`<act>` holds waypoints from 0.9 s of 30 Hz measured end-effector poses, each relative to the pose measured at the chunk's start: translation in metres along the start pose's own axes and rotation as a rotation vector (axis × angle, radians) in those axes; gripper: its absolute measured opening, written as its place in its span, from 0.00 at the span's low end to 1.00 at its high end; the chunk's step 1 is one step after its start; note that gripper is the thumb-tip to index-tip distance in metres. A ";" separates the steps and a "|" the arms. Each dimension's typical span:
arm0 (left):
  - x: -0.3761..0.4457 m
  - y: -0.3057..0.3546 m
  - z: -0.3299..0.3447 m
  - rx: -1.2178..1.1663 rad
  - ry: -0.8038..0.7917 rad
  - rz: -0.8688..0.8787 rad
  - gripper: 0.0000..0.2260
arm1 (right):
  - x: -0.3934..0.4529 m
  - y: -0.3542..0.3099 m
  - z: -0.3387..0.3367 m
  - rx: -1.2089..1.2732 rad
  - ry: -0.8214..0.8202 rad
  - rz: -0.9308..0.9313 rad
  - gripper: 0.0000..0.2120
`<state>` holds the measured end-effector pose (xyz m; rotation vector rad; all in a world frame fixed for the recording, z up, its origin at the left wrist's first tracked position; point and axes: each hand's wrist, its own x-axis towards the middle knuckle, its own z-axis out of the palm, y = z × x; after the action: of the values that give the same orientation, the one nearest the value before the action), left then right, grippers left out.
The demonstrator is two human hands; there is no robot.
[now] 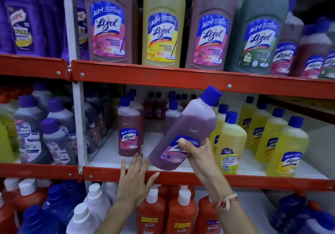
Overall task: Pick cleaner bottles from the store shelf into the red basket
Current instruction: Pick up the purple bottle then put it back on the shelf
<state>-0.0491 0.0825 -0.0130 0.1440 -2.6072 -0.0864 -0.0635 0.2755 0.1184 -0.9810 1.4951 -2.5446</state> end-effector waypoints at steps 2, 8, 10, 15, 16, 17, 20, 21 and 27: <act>0.000 -0.001 0.002 -0.005 0.004 0.005 0.34 | 0.001 0.004 0.002 0.150 -0.090 0.053 0.29; 0.000 -0.001 0.000 -0.042 -0.012 0.004 0.35 | 0.004 0.014 -0.007 0.235 -0.123 0.126 0.35; 0.000 0.000 -0.001 -0.047 -0.013 0.003 0.33 | 0.008 0.014 -0.015 0.161 -0.111 0.127 0.33; 0.000 0.001 -0.001 -0.046 -0.011 0.000 0.30 | 0.027 0.019 -0.035 -0.089 -0.024 0.150 0.37; 0.000 0.000 -0.002 -0.046 -0.013 0.001 0.30 | 0.031 0.023 -0.038 -0.126 -0.006 0.164 0.38; 0.000 0.000 -0.002 -0.047 -0.015 0.002 0.30 | 0.033 0.026 -0.041 -0.164 0.007 0.181 0.39; 0.000 -0.001 -0.002 -0.049 -0.008 0.011 0.29 | 0.038 0.040 -0.050 -0.223 0.031 0.234 0.32; 0.000 -0.001 -0.002 -0.050 -0.007 0.011 0.29 | 0.038 0.044 -0.053 -0.235 0.039 0.254 0.29; 0.000 -0.002 -0.001 -0.051 0.002 0.018 0.28 | 0.038 0.059 -0.057 -0.292 0.079 0.320 0.28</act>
<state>-0.0481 0.0802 -0.0123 0.1019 -2.6014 -0.1464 -0.1402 0.2760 0.0711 -0.6025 1.9076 -2.2085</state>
